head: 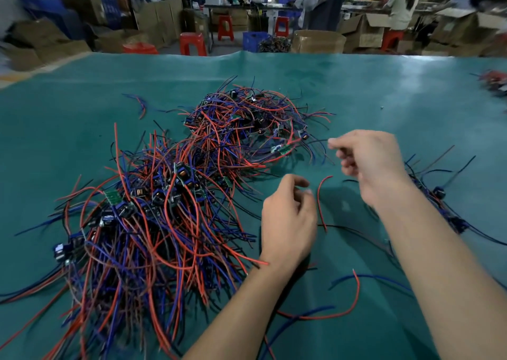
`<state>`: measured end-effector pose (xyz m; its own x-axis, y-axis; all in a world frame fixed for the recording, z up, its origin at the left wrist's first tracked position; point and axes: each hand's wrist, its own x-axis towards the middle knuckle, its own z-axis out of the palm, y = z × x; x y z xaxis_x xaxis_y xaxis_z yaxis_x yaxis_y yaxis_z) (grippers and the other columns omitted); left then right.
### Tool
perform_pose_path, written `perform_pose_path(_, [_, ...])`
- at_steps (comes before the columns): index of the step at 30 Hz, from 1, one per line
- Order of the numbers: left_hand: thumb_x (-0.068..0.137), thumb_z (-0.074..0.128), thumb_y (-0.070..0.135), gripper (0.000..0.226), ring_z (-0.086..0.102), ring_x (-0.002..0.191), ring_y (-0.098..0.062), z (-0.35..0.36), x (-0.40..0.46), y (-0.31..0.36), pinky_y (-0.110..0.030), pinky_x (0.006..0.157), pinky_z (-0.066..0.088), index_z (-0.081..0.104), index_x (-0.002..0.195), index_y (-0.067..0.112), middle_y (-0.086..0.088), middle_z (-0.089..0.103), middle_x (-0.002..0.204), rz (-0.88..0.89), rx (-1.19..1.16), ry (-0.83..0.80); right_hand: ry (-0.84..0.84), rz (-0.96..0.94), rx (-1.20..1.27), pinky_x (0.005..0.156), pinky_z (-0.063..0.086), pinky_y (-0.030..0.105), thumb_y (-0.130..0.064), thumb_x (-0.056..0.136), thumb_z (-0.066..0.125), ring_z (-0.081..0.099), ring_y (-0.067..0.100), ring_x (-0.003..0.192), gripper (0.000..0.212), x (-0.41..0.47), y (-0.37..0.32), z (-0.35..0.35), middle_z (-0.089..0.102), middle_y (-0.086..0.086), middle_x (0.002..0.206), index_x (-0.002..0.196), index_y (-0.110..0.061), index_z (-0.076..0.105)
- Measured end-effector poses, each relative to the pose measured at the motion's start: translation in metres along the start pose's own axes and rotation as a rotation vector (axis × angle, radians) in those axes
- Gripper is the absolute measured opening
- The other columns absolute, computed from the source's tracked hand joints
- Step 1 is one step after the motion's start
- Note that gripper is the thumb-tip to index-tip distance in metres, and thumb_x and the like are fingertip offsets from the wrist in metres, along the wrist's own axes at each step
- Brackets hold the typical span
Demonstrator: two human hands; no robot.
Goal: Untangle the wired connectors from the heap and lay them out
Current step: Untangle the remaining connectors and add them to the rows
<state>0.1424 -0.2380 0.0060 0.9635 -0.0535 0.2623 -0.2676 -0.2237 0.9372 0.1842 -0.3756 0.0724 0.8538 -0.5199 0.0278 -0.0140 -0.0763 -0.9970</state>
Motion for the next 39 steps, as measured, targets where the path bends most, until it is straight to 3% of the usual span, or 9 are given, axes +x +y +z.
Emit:
perform_pose_path(4, [0.095,0.042,0.038,0.028,0.067,0.077,-0.025,-0.001,-0.001,0.001,-0.046,0.076,0.055,0.061,0.104,0.019,0.0,0.071,0.085,-0.029,-0.041,0.025,-0.114,0.016,0.135,0.039,0.023,0.02,-0.003,0.076,0.066,0.034,0.013,0.04,0.026,-0.034,0.0,-0.022,0.047,0.001,0.047,0.051,-0.011,0.067])
perform_pose_path(8, [0.105,0.036,0.044,0.04,0.066,0.073,-0.026,-0.002,-0.004,0.003,-0.051,0.069,0.056,0.062,0.092,0.016,0.0,0.07,0.081,-0.056,-0.073,0.037,-0.487,-0.014,-0.058,0.042,0.021,0.022,-0.005,0.067,0.068,0.037,0.014,0.046,0.012,-0.045,0.009,-0.029,0.046,0.013,0.057,0.056,-0.01,0.066])
perform_pose_path(13, [0.101,0.052,0.03,0.022,0.063,0.071,-0.011,-0.002,0.0,0.0,-0.033,0.074,0.052,0.066,0.093,0.015,0.002,0.071,0.079,-0.045,-0.008,0.036,-0.738,-0.006,-0.255,0.041,0.027,0.02,-0.015,0.063,0.072,0.044,0.011,0.045,0.006,-0.045,0.025,-0.027,0.055,0.01,0.055,0.063,-0.01,0.069])
perform_pose_path(18, [0.089,0.058,0.005,0.019,0.055,0.062,0.0,0.0,0.0,-0.003,-0.023,0.074,0.051,0.066,0.099,0.018,0.007,0.069,0.081,-0.02,0.07,0.016,-0.094,-0.345,-0.601,0.073,0.047,0.023,-0.023,0.078,0.075,0.061,0.01,0.07,0.007,-0.028,0.047,-0.022,0.073,-0.008,0.085,0.083,-0.027,0.076])
perform_pose_path(21, [0.088,0.06,0.005,0.017,0.056,0.067,0.004,0.001,-0.001,-0.004,-0.011,0.072,0.045,0.068,0.094,0.019,0.009,0.071,0.084,0.048,0.143,0.01,-0.113,-0.475,-0.924,0.101,0.041,0.038,-0.024,0.092,0.066,0.058,0.027,0.112,0.038,-0.021,0.057,-0.015,0.066,-0.003,0.13,0.129,-0.031,0.065])
perform_pose_path(24, [0.087,0.059,0.006,0.018,0.058,0.071,-0.001,0.0,-0.001,-0.003,-0.016,0.075,0.047,0.068,0.094,0.019,0.009,0.07,0.086,0.026,0.147,0.008,-0.11,-0.489,-1.057,0.099,0.042,0.042,-0.029,0.097,0.061,0.053,0.035,0.113,0.035,-0.019,0.066,-0.008,0.067,-0.004,0.132,0.132,-0.031,0.065])
perform_pose_path(28, [0.085,0.058,0.005,0.022,0.063,0.079,-0.004,-0.002,-0.002,0.0,-0.017,0.079,0.048,0.071,0.094,0.019,0.009,0.073,0.087,0.054,0.184,-0.019,0.03,-0.504,-0.8,0.086,0.045,0.036,-0.016,0.085,0.075,0.061,0.03,0.094,0.016,-0.02,0.061,-0.005,0.074,0.002,0.103,0.101,-0.021,0.076])
perform_pose_path(34, [0.088,0.057,0.007,0.028,0.064,0.083,-0.006,-0.002,-0.001,-0.002,-0.022,0.084,0.05,0.071,0.108,0.02,0.009,0.073,0.095,0.047,0.159,-0.038,0.368,-0.351,-0.112,0.078,0.056,0.032,-0.002,0.081,0.069,0.068,0.012,0.077,0.024,-0.024,0.038,-0.019,0.074,-0.004,0.086,0.089,-0.023,0.075])
perform_pose_path(39, [0.103,0.048,0.029,0.018,0.063,0.065,-0.019,0.001,-0.002,-0.002,-0.039,0.071,0.055,0.064,0.107,0.022,0.002,0.069,0.077,0.06,0.011,-0.003,0.024,-0.067,0.59,0.057,0.041,0.023,0.015,0.078,0.047,0.056,0.017,0.066,0.034,-0.032,0.016,-0.03,0.069,0.009,0.08,0.065,-0.008,0.067])
